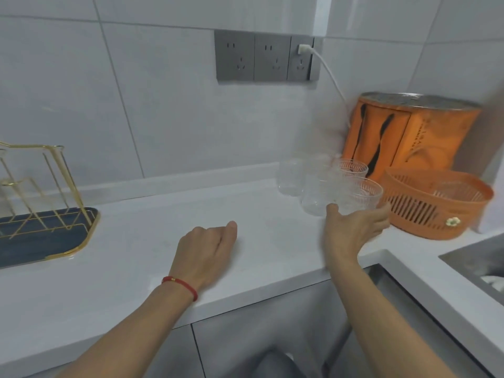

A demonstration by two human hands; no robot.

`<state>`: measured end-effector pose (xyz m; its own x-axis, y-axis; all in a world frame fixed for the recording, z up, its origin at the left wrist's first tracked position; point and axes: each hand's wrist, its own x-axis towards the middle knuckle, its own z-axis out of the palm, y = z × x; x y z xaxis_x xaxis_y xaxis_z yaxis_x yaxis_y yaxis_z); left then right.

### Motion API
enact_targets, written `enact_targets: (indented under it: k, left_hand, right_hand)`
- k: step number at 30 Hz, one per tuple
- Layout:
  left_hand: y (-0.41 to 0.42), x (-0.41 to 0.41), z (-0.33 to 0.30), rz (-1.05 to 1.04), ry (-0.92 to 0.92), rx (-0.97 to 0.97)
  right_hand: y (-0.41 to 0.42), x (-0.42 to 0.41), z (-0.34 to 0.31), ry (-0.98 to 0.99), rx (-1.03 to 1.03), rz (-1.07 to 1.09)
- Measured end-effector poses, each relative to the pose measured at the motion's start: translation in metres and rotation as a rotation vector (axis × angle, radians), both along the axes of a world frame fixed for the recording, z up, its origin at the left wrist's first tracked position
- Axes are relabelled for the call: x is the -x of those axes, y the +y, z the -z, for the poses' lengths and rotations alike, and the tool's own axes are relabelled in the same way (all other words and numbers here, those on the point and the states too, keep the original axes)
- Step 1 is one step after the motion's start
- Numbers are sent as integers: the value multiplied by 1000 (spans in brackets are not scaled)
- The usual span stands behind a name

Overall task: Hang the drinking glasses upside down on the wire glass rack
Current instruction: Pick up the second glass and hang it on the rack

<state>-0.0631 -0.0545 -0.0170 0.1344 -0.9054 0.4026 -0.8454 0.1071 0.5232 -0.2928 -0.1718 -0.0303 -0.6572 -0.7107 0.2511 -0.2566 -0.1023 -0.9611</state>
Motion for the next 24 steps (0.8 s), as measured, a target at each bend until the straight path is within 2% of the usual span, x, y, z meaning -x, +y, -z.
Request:
enact_targets:
  k: [5, 8, 12, 13, 17, 20, 22, 24]
  left_hand:
    - [0, -2, 1, -4, 19, 48]
    - [-2, -3, 5, -1, 3, 82]
    - [-2, 0, 2, -21, -7, 95]
    - [0, 1, 0, 2, 66, 103]
    - [16, 8, -18, 171, 598, 97]
    - [31, 0, -31, 112, 670, 124]
    - [45, -19, -40, 3, 762, 200]
    - [60, -44, -46, -26, 939, 242]
  right_hand:
    - [-19, 11, 4, 28, -24, 22]
    - [-6, 11, 2, -46, 104, 8]
    - [32, -1, -5, 9, 207, -236]
    - [43, -9, -6, 57, 208, -333]
    - [75, -52, -16, 297, 251, -748]
    - [90, -88, -27, 490, 292, -998]
    - [96, -106, -32, 430, 266, -1127]
    - [100, -124, -38, 211, 160, -1236]
